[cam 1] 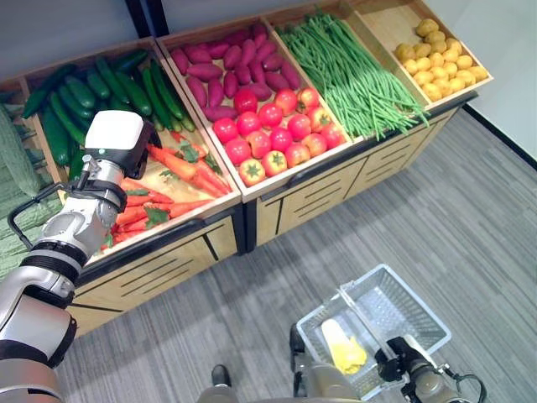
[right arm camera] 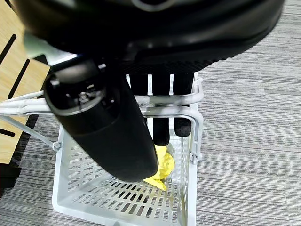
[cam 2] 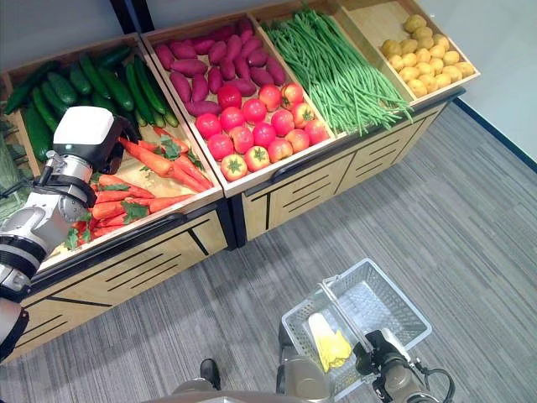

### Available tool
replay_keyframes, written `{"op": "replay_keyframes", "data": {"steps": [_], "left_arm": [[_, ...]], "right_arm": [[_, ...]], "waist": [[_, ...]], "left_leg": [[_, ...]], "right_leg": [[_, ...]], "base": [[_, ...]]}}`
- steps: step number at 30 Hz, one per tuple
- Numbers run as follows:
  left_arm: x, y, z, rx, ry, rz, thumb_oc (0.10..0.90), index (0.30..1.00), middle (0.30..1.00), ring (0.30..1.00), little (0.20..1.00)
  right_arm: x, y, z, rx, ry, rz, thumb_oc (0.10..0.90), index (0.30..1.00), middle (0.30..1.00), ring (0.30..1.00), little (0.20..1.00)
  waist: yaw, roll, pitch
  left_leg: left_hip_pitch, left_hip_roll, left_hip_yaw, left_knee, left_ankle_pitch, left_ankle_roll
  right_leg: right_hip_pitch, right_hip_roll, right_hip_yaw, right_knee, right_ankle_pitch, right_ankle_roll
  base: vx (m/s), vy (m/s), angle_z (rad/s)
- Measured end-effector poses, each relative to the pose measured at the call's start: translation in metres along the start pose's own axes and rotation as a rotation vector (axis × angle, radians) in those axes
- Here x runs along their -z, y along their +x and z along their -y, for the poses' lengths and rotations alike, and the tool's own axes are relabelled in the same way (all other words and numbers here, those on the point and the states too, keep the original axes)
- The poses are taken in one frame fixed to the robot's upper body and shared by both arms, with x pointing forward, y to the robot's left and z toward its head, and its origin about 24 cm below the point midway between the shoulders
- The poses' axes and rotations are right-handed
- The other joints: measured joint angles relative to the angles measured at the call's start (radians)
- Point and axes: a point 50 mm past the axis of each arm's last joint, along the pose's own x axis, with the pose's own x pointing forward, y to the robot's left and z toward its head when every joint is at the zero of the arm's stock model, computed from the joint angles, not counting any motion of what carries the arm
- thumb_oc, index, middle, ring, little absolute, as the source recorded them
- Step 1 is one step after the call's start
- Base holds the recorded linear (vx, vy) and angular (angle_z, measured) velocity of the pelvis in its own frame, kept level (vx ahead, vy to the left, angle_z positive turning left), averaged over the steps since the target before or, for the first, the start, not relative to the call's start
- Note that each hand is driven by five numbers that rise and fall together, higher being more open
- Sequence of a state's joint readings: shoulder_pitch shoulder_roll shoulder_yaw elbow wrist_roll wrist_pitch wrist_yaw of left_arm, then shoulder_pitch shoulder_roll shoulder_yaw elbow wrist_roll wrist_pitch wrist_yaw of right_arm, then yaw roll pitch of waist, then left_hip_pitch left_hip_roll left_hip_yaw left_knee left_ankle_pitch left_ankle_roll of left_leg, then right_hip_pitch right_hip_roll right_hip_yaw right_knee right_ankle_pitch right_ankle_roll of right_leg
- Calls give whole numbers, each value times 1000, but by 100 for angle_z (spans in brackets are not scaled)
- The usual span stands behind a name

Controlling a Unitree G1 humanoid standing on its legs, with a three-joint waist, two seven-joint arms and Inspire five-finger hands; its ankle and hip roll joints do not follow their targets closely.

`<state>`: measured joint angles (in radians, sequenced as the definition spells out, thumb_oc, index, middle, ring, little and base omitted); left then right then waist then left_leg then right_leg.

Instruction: Get the vegetables into the basket

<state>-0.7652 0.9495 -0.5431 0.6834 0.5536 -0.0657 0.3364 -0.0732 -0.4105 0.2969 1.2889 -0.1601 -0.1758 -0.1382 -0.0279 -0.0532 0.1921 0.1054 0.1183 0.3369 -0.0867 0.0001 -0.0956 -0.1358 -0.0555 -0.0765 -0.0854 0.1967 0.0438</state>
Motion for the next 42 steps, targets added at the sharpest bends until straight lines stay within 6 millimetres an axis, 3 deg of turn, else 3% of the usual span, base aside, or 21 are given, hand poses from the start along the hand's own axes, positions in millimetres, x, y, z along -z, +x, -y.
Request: {"op": "replay_keyframes", "data": {"steps": [9,13,15,23,36,39,42], "left_arm": [[4,-20,20,62,-12,23,400,300,300,300,300],[3,-31,34,13,-233,-79,400,300,300,300,300],[7,-34,35,-43,-370,-155,400,300,300,300,300],[13,-36,23,-187,-583,-246,400,300,300,300,300],[9,-36,22,-196,-604,-230,400,300,300,300,300],[6,-40,29,-214,-667,-263,400,300,300,300,300],[-2,-43,40,-262,-854,-347,400,300,300,300,300]], "right_arm": [[15,-5,-8,-21,12,-38,400,300,300,300,300],[21,-7,-11,-29,14,-59,400,300,300,300,300],[19,-7,-12,-31,14,-55,400,300,300,300,300],[19,-8,-14,-35,-4,-45,400,300,300,300,300],[23,-10,-16,-43,-12,-56,400,300,300,300,300],[24,-10,-17,-44,-12,-57,400,300,300,300,300],[25,-10,-18,-42,-13,-58,400,300,300,300,300]], "waist": [[-1,1,-30],[0,3,-49],[0,1,-52],[-1,1,-54],[-2,1,-69],[-3,1,-74],[-6,2,-78]], "left_leg": [[13,0,1,0,0,-1],[14,0,0,0,0,-1],[16,-1,3,0,1,-1],[22,-2,8,0,1,0],[28,-3,14,0,1,0],[28,-3,15,0,1,0],[29,-4,15,0,0,0]], "right_leg": [[12,0,2,0,0,0],[13,0,2,0,0,0],[13,0,6,0,1,1],[16,1,11,0,3,2],[20,1,17,-1,1,5],[19,1,18,-1,1,5],[19,1,19,-1,0,7]], "base": [[0,0,0],[0,0,0],[4,-2,-4],[-1,-1,-1],[2,1,0],[0,0,0],[0,0,0]]}}
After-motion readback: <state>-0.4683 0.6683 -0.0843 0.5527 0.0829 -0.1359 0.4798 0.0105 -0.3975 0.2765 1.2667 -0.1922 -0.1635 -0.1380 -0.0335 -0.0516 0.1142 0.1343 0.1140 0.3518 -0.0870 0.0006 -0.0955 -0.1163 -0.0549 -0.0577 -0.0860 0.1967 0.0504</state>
